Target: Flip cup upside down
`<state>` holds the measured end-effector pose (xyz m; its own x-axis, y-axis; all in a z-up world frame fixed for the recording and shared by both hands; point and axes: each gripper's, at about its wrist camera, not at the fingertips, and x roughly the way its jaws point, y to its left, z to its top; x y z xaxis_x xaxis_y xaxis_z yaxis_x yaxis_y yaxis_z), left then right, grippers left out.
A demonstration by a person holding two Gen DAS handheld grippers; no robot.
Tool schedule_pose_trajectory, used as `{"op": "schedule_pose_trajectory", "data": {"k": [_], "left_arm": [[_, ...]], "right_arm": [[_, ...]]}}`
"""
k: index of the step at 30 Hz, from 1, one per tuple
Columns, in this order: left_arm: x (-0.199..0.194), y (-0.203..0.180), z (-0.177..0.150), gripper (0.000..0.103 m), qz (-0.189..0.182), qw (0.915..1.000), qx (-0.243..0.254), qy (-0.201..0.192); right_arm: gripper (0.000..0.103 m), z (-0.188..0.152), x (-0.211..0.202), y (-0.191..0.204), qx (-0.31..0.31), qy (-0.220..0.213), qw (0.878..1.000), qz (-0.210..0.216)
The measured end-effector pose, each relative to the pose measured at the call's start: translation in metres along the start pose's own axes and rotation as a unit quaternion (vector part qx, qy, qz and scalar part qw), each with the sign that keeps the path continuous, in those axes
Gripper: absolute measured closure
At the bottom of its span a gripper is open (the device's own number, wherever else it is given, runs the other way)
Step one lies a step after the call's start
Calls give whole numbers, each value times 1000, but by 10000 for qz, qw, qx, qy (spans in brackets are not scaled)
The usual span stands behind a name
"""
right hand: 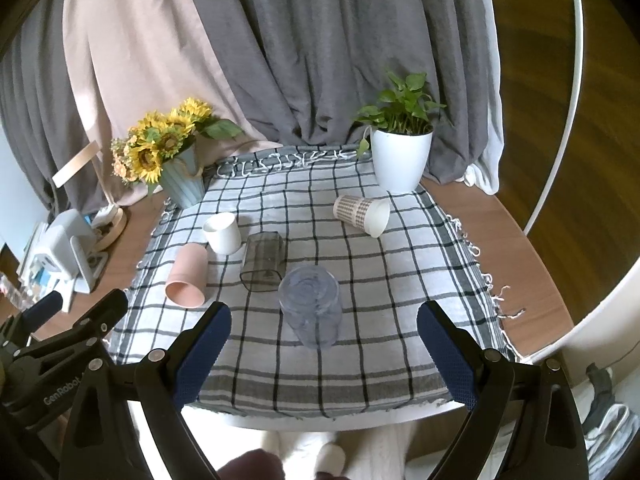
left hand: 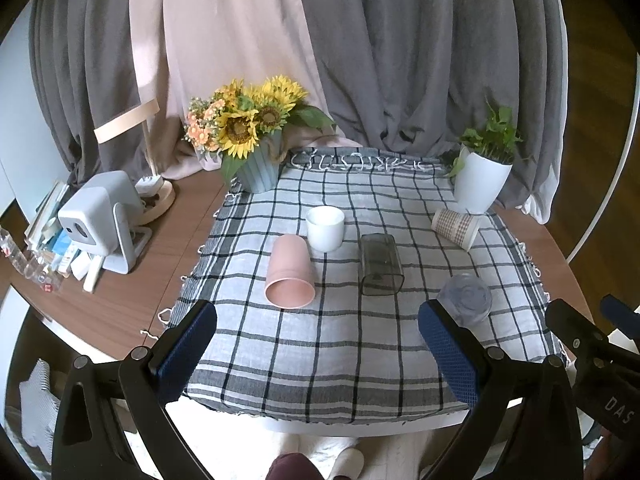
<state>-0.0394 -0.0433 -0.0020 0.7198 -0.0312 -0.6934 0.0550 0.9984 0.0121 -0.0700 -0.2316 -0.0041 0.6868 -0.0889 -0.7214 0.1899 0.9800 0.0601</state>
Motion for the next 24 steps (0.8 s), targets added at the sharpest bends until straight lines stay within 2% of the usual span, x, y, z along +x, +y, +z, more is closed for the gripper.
{"op": "schedule_pose_trajectory", "data": {"k": [24], "left_arm": [[-1, -3, 2, 0, -56, 10000, 38, 4]], "right_arm": [[9, 1, -5, -3, 28, -62, 10000, -73]]}}
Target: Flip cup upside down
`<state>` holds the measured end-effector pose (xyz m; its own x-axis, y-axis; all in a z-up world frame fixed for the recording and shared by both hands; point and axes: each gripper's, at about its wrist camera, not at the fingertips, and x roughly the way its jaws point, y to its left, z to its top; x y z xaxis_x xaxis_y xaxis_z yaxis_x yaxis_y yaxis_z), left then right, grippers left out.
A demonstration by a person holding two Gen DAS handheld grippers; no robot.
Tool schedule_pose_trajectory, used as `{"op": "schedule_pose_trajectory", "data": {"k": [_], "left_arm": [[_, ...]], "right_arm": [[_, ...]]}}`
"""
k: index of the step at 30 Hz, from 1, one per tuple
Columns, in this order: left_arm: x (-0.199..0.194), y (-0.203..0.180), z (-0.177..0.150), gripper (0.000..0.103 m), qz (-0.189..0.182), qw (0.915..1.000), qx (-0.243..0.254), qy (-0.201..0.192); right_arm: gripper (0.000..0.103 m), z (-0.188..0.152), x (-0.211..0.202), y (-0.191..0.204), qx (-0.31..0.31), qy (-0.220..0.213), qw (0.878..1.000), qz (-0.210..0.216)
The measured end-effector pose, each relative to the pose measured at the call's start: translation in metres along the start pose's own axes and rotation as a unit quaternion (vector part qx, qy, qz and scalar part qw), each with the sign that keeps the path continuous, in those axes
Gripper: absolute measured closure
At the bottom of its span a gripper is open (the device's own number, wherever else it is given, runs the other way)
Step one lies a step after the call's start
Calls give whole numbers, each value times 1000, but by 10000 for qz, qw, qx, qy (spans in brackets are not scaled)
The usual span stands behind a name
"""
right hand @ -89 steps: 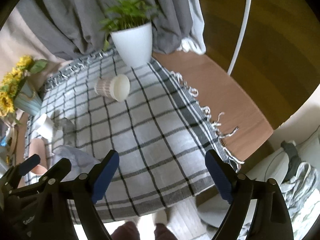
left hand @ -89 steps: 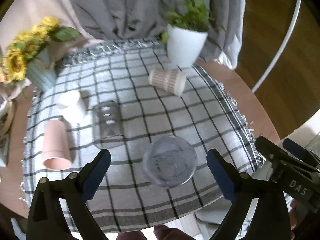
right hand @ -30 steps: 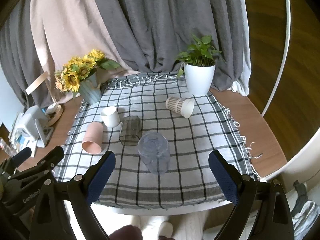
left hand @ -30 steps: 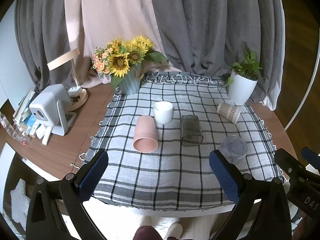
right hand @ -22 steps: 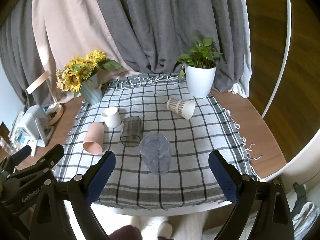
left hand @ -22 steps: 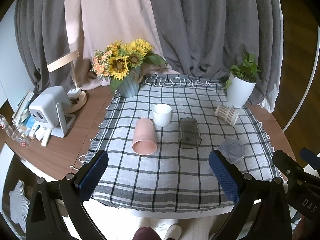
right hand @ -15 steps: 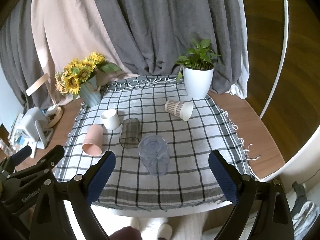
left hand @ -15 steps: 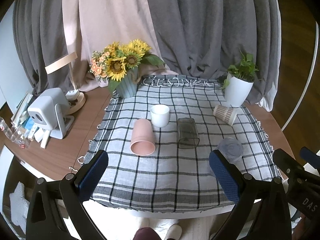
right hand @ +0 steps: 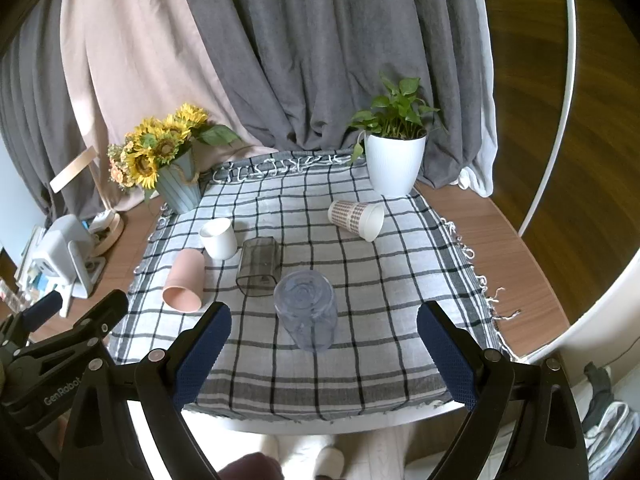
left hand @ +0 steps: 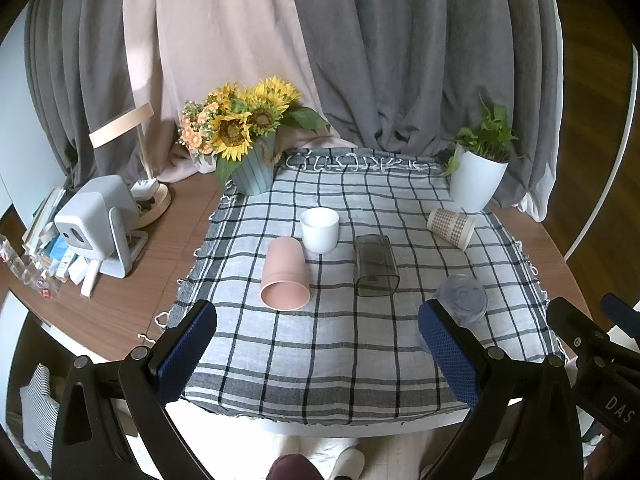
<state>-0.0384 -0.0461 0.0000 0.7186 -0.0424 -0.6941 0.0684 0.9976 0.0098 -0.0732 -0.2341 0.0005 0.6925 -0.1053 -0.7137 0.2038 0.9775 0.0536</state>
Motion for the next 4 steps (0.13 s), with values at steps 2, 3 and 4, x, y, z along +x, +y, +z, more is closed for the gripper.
{"op": "schedule_pose_trajectory", "data": {"k": [2, 3, 4], "left_arm": [[1, 0, 0, 0, -18, 10000, 15, -7], [1, -1, 0, 0, -21, 10000, 18, -8], [2, 0, -1, 0, -18, 10000, 16, -6]], "right_arm": [[9, 0, 1, 0, 2, 10, 10000, -7], [9, 0, 1, -1, 2, 11, 10000, -10], [9, 0, 1, -1, 4, 12, 10000, 0]]}}
